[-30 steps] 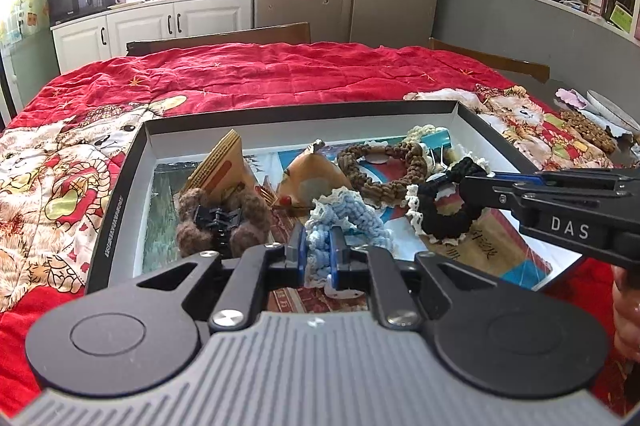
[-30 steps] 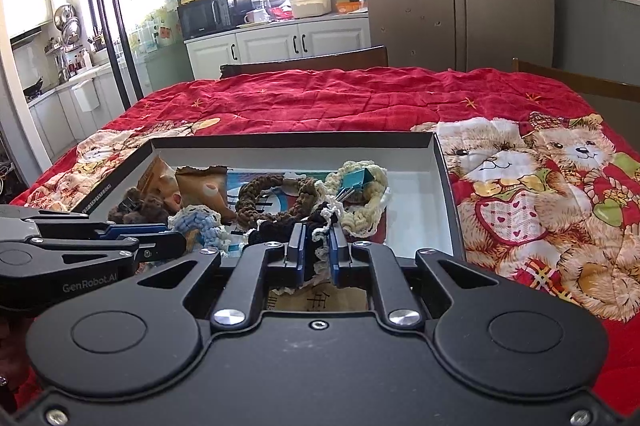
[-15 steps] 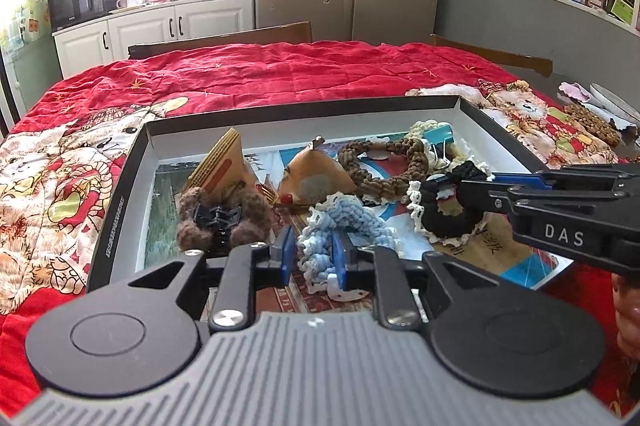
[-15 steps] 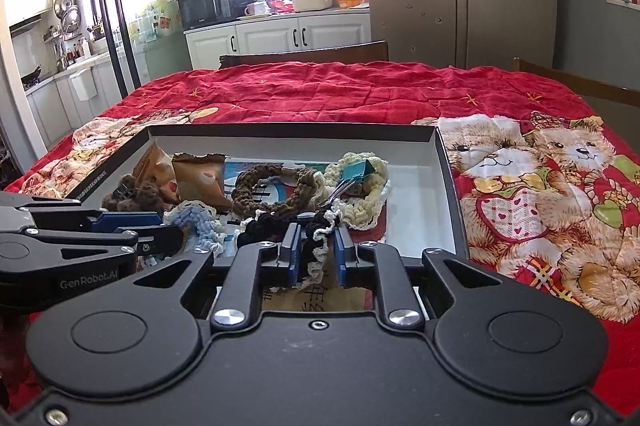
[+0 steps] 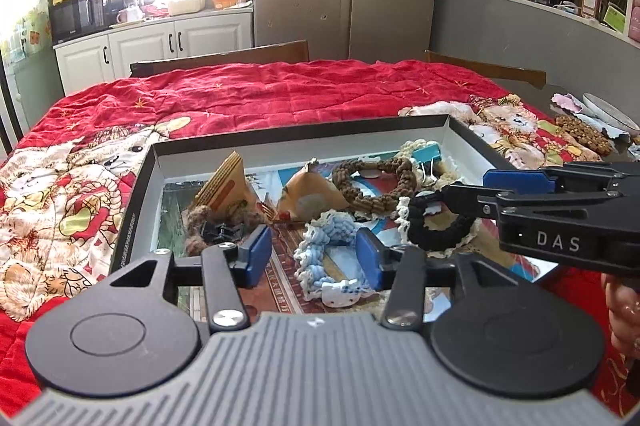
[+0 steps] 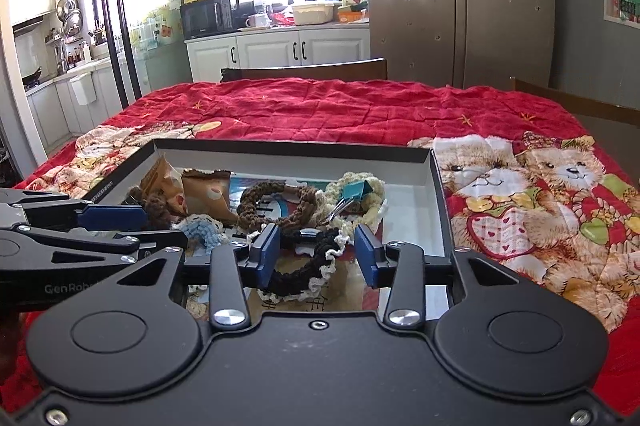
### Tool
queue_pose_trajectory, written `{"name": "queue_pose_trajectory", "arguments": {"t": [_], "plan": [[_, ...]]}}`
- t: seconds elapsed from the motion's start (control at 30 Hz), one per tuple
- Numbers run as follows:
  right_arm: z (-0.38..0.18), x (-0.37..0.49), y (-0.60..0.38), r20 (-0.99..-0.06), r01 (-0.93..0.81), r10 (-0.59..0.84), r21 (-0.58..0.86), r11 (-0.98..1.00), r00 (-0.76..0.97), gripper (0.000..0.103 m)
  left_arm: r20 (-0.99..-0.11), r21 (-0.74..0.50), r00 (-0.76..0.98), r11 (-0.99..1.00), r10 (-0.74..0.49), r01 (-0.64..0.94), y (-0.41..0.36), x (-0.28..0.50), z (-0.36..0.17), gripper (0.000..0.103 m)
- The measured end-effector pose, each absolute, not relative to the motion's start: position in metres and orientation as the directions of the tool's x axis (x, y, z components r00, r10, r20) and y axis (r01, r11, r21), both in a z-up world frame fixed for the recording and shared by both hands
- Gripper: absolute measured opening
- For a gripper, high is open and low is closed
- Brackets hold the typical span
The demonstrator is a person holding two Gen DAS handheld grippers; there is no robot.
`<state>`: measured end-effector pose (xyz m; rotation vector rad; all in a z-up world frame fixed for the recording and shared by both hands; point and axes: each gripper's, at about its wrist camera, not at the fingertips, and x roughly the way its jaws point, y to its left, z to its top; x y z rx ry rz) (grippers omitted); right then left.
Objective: Organize objects
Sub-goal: 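Lower the blue scrunchie into the box and open the left tool while the right tool releases the black scrunchie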
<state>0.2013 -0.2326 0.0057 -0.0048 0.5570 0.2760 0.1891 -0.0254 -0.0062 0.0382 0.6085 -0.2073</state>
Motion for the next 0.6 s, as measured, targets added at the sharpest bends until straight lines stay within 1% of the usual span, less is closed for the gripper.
{"name": "queue_pose_trajectory", "arguments": {"t": [0.17,0.43,0.6], "plan": [[0.015,0.194,-0.236,-0.513,-0.259,0.258,0.072,0.963,0.818,0.041,-0.557,-0.024,0.811,0.979,-0.18,0.201,-0.024,0.183,0.001,0.068],[0.03,0.173,-0.24,-0.493,-0.267,0.264,0.065,0.961,0.829,0.044,-0.521,-0.021,0.833,0.978,-0.186,0.205,-0.021,0.166,0.017,0.078],[0.039,0.158,-0.243,-0.483,-0.278,0.273,0.062,0.958,0.832,0.045,-0.498,-0.022,0.846,0.978,-0.191,0.208,-0.017,0.153,0.028,0.082]]}}
